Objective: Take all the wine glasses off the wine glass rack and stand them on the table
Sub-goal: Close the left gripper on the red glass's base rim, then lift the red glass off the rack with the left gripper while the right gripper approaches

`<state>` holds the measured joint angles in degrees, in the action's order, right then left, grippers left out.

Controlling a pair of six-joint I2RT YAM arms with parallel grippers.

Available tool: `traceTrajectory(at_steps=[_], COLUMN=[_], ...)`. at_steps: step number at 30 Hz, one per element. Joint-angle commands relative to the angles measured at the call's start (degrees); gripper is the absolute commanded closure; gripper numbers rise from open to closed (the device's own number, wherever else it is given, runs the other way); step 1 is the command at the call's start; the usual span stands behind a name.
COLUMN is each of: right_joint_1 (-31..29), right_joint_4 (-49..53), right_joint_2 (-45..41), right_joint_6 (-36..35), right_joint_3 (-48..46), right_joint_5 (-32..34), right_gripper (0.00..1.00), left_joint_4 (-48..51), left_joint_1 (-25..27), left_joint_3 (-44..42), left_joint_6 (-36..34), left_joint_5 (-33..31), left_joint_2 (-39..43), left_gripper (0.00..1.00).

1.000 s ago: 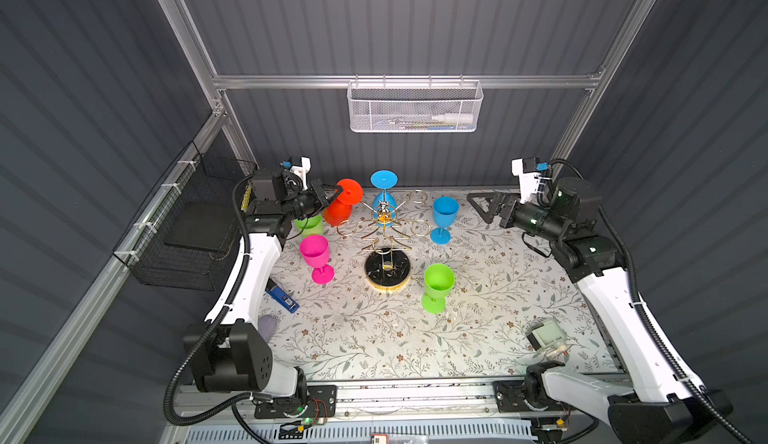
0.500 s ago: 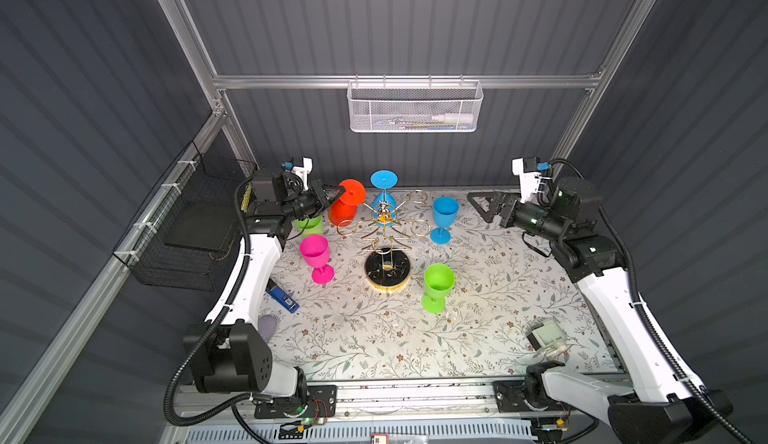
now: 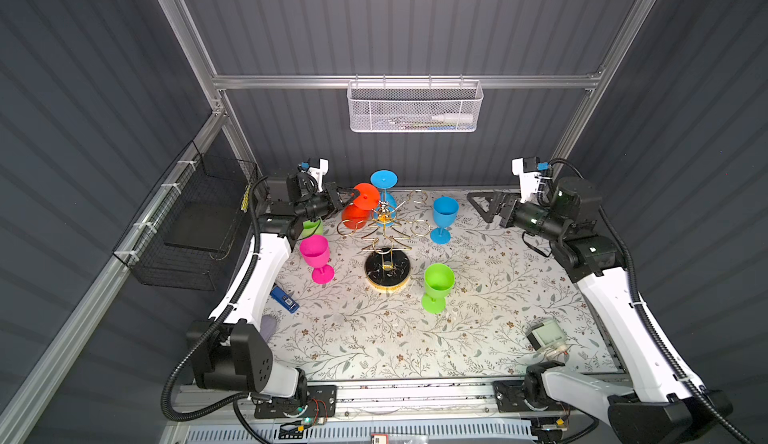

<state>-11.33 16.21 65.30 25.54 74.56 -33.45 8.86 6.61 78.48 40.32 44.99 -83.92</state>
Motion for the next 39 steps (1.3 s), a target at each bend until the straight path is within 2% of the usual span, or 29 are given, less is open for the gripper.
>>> traceTrajectory(at_steps=[1, 12, 24, 29, 34, 39], right_joint_1=[0.3, 0.3, 0.5, 0.4, 0.4, -0.6], right_joint_4=[-1.0, -0.6, -0.2, -0.2, -3.8, -15.4], right_joint_2=[-0.3, -0.7, -0.1, 1.0, 3.1, 5.3], right_joint_6=[0.4, 0.0, -0.7, -1.0, 0.9, 6.7], right_joint_3=[0.1, -0.1, 0.7, 1.8, 3.3, 3.7], right_joint_5=[-1.1, -0.8, -0.5, -1.0, -6.0, -15.6], right_gripper=[0.05, 0.04, 0.04, 0.05, 0.09, 0.15], left_joint_4=[-2.2, -8.1, -2.3, 0.7, 0.6, -1.6], left_joint_1=[0.0, -0.1, -2.4, -2.4, -2.4, -1.8], left_joint_3=[4.1, 5.5, 9.1, 11.5, 11.7, 11.3], left_joint_6=[-1.2, 0.0, -7.1, -10.4, -11.9, -11.5], left_joint_5=[-0.2, -2.5, -10.5, -9.6, -6.5, -2.3], left_joint_2=[-1.5, -3.6, 0.1, 2.6, 6.3, 9.9], left_gripper=[1.0, 1.0, 1.0, 1.0, 1.0, 1.0])
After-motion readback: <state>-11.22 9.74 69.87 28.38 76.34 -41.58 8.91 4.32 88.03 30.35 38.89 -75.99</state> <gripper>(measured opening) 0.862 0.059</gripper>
